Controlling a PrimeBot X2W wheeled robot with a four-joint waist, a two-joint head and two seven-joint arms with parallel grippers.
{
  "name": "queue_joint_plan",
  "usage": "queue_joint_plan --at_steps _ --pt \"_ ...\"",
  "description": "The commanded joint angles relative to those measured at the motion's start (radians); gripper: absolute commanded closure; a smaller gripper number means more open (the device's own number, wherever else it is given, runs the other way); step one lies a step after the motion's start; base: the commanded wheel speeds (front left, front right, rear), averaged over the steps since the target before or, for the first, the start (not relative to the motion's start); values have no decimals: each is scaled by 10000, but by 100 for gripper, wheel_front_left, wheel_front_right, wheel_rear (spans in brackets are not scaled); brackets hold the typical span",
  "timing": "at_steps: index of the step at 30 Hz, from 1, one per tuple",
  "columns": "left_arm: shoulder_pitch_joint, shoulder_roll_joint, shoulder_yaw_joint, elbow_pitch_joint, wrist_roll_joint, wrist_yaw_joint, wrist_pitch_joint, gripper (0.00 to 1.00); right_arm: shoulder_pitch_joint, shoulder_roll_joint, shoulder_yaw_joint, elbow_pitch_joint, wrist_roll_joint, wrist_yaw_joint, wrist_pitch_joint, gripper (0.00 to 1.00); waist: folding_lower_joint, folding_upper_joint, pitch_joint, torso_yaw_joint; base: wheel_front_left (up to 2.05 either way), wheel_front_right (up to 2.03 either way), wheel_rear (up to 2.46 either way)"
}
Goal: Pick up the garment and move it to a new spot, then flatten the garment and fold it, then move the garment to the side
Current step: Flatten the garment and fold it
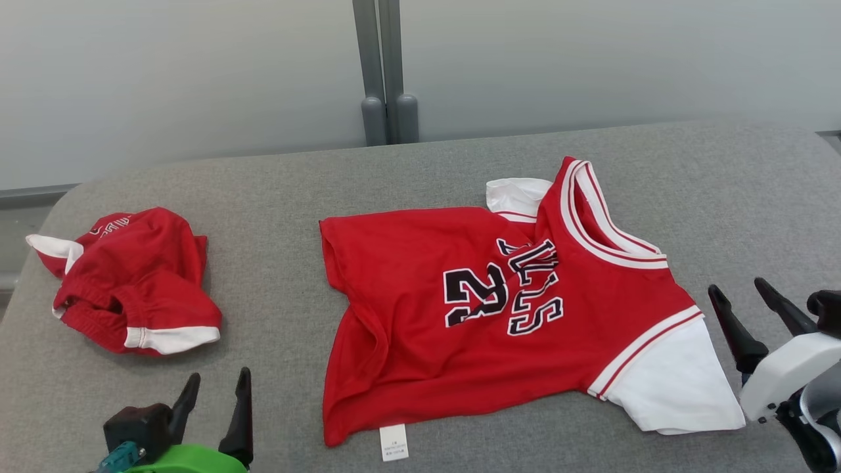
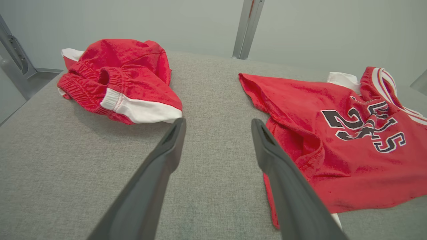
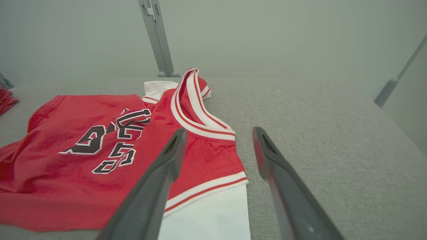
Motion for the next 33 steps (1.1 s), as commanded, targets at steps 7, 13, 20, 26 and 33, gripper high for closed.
queue_joint_plan --at_steps 7,13,20,26,33 --pt "647 219 -682 -1027 -598 165 3201 0 512 -582 -450 341 1897 3 4219 0 0 0 360 -136 0 0 0" --pt "586 217 -1124 -1322 -920 292 4890 0 638 -68 -929 379 2295 3 6464 0 0 0 655 -104 0 0 0" --pt "422 324 -1307 -1658 -853 544 5708 0 618 457 -1598 -164 1688 3 7451 0 0 0 848 -95 0 0 0" --pt "-107 373 -1580 -1039 -847 236 5925 0 642 819 -2203 -544 1138 3 7854 0 0 0 1072 -76 0 0 0" --pt "-883 295 -1800 -114 -741 -48 5728 0 444 1228 -2501 -868 714 3 8116 0 0 0 1328 -175 0 0 0"
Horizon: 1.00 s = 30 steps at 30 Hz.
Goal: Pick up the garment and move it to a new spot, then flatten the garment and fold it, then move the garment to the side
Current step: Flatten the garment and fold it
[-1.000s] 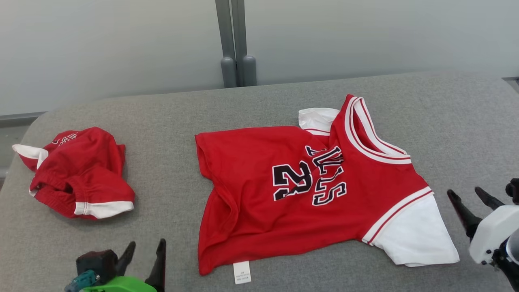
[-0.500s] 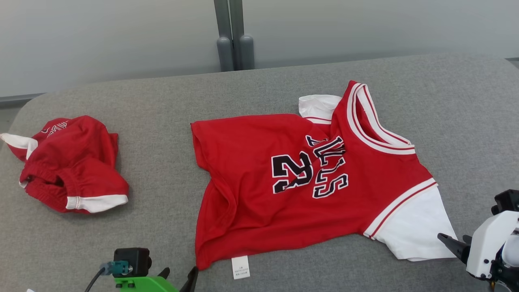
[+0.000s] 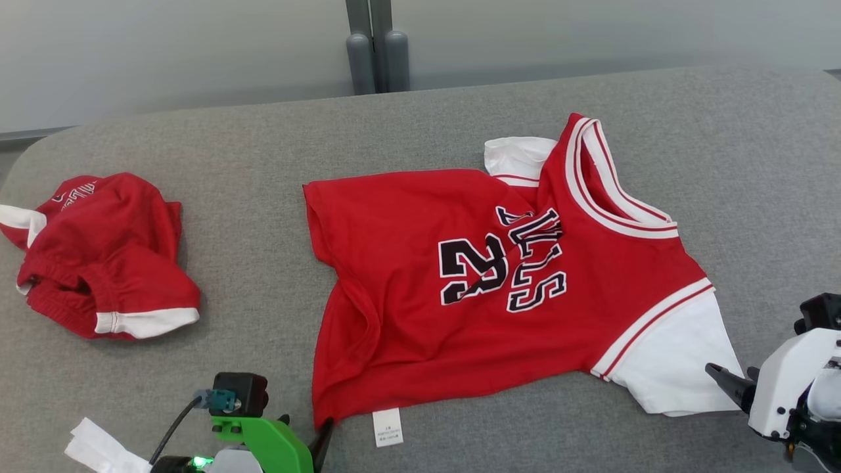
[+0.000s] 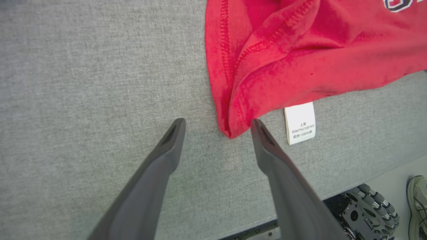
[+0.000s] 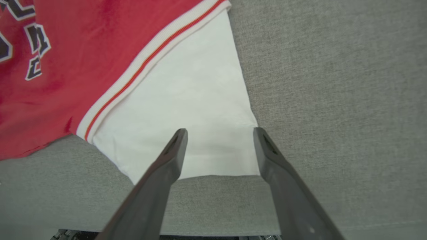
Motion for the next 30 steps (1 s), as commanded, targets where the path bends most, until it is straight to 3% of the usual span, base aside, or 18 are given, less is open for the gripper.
queue_joint_plan --at_steps 1,11,28,29,30 --pt "-262 33 8 169 167 -70 -122 0 -155 81 -27 -51 -110 5 49 0 0 0 95 -84 0 0 0" --pt "-837 -160 -209 1171 -20 -406 -434 0 -390 397 -78 309 -412 5 -70 0 0 0 327 -149 0 0 0" --pt "-1238 -71 -308 1565 -52 -524 -765 0 -594 677 -228 1164 -482 3 -293 0 0 0 874 -81 0 0 0" --pt "-1240 -79 -322 1587 -58 -532 -764 0 -610 680 -207 1224 -452 3 -321 17 0 0 878 -77 0 0 0" --pt "-1239 -94 -342 1623 -82 -547 -751 0 -634 686 -161 1299 -407 5 -308 59 0 0 870 -75 0 0 0"
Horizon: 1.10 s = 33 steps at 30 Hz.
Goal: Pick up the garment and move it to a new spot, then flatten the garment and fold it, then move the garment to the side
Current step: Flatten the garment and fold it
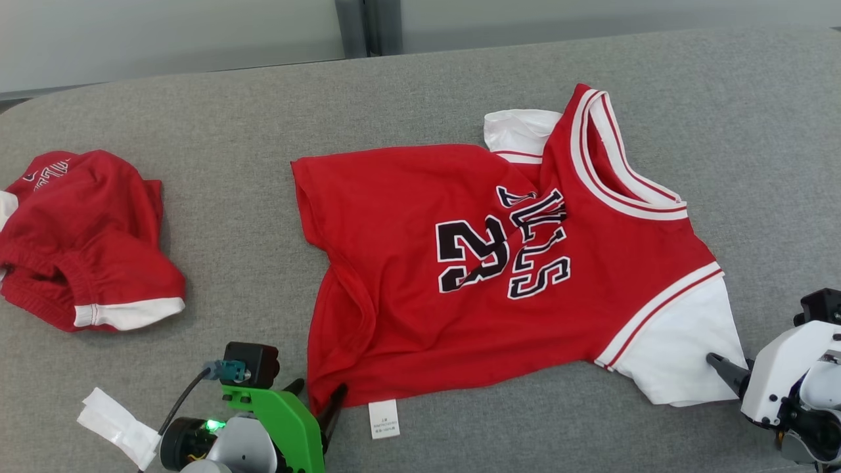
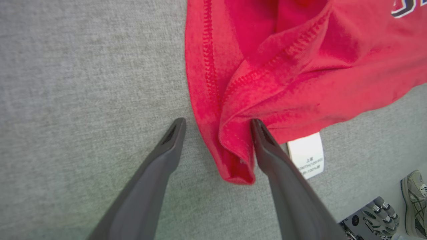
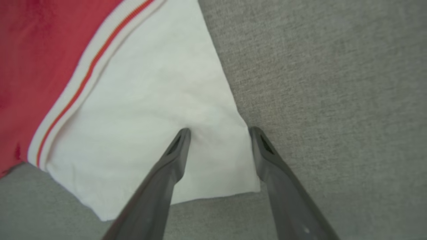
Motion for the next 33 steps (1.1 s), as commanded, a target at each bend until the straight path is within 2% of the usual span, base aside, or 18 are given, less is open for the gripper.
queue_joint_plan --at_steps 1,2,3,4,6,10,15,18,22,27,33 --pt "-22 22 -48 242 -14 -39 79 0 -4 87 171 272 84 5 33 84 0 0 -20 1 0 0 0" --pt "-4 12 -75 279 -63 -63 100 2 11 92 255 297 168 6 44 100 0 0 -43 -2 0 0 0" --pt "13 13 -97 305 -87 -84 109 18 20 95 310 292 222 6 20 100 0 0 -71 -10 0 0 0" --pt "31 7 -114 326 -113 -90 88 62 35 81 369 274 283 6 -17 100 0 0 -108 -21 0 0 0" --pt "93 7 -120 348 -178 -110 29 100 24 -25 488 161 372 6 -184 100 0 0 -197 -60 0 0 0" --pt "271 90 -16 229 -276 -134 -178 100 4 -113 852 -180 725 6 -577 100 0 0 -394 -117 0 0 0" --pt "527 268 287 -292 -333 65 -516 100 103 -356 1202 -668 1343 5 -1423 100 0 0 -628 -133 0 0 0" --pt "740 420 484 -789 -394 186 -662 100 170 -514 1290 -1080 1783 5 -2138 100 0 0 -707 -122 0 0 0" --pt "573 721 610 -1277 -437 91 -471 100 -69 -608 1485 -1631 2346 5 -3263 100 0 0 -627 -129 0 0 0" --pt "-813 1173 765 -1554 -529 -109 144 100 -1161 -654 2153 -1808 2842 6 -4510 100 0 0 -135 -153 0 0 0" --pt "-3914 1436 1003 -874 -604 -438 51 100 -3900 -730 3322 -1241 3498 5 -5928 100 0 0 887 -154 0 0 0"
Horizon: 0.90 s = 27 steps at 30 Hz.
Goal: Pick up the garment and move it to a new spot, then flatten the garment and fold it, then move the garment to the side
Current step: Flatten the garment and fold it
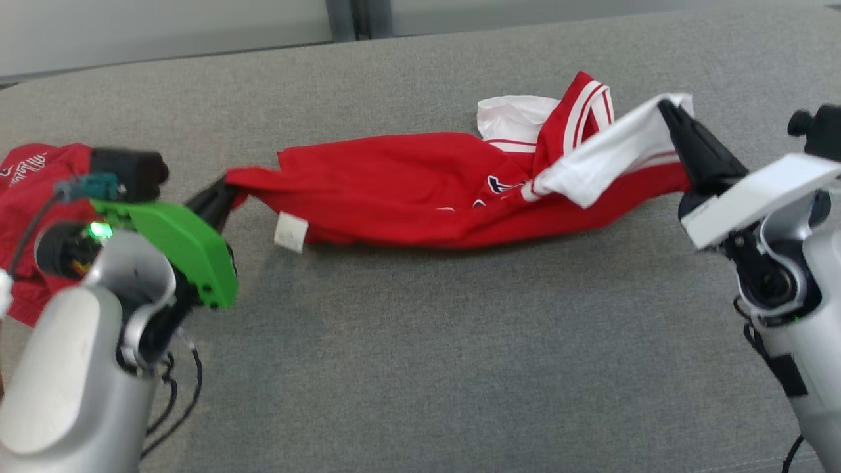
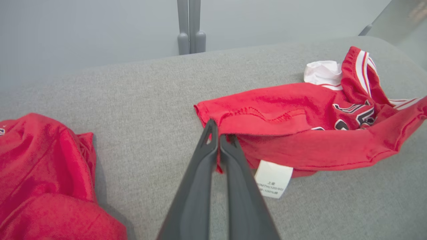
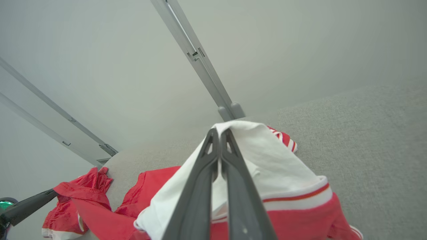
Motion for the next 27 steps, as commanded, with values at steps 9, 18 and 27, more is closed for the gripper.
queue_joint_plan --at_steps 9,18,27 --pt "-5858 463 -560 2599 200 -276 -306 100 -5516 -612 1479 1616 1089 6 -1205 100 0 0 2519 281 0 0 0" --pt "-10715 875 -1592 4857 59 -293 -617 100 -10396 -1070 2012 3633 1653 6 -2033 100 0 0 3953 600 0 0 0" --pt "-13781 656 -1419 6769 514 -276 -2580 100 -13500 -1004 2764 5109 1395 5 -3053 100 0 0 4245 523 0 0 0"
